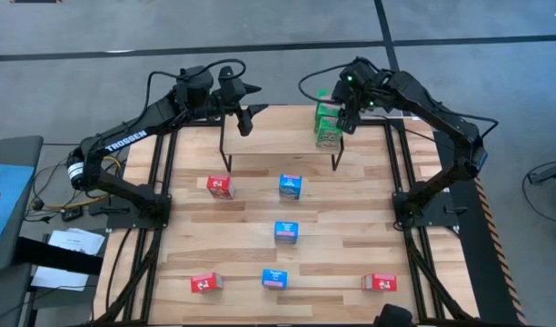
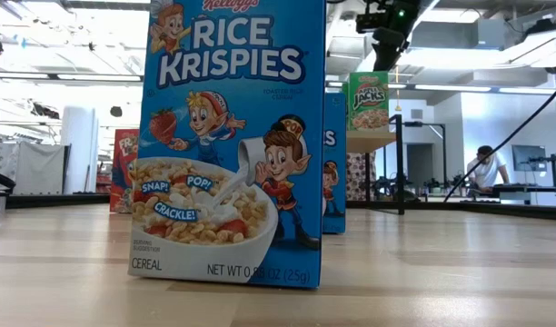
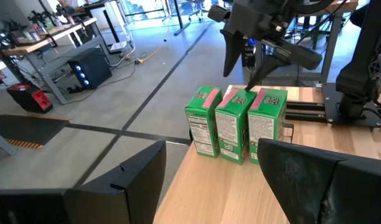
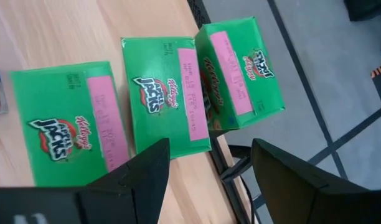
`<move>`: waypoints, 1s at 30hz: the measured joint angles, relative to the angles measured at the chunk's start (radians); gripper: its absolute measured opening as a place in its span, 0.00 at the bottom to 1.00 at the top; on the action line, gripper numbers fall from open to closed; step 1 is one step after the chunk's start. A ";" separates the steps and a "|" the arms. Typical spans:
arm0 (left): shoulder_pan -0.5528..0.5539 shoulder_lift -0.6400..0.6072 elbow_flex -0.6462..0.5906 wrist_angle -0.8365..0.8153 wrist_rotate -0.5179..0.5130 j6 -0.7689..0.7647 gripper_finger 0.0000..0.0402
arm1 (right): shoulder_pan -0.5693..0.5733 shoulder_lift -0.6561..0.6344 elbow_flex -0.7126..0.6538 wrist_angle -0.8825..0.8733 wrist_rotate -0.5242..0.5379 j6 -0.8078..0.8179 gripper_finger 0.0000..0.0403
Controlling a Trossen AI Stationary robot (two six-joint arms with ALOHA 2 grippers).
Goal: Stack cereal on shelf
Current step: Adjust the green cereal boxes on the shelf
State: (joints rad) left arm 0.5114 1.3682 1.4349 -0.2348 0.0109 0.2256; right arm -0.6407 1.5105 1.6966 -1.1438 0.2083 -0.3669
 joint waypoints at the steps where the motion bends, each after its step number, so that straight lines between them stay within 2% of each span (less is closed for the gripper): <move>1: 0.000 0.000 0.000 0.000 0.000 0.000 0.60 | -0.001 0.000 0.000 0.000 0.000 0.000 0.62; 7: 0.000 0.000 0.000 0.000 0.000 0.018 0.60 | -0.003 0.016 0.001 0.011 0.004 0.002 0.62; 22: 0.000 0.000 0.000 0.000 -0.024 0.018 0.60 | 0.009 0.022 0.000 0.027 0.105 -0.035 0.62; 30: 0.000 0.000 0.000 0.000 -0.024 0.018 0.60 | 0.006 0.021 0.000 0.028 0.107 -0.063 0.62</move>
State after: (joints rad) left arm 0.5114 1.3682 1.4353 -0.2349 -0.0128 0.2440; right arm -0.6342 1.5314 1.6970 -1.1158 0.3157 -0.4300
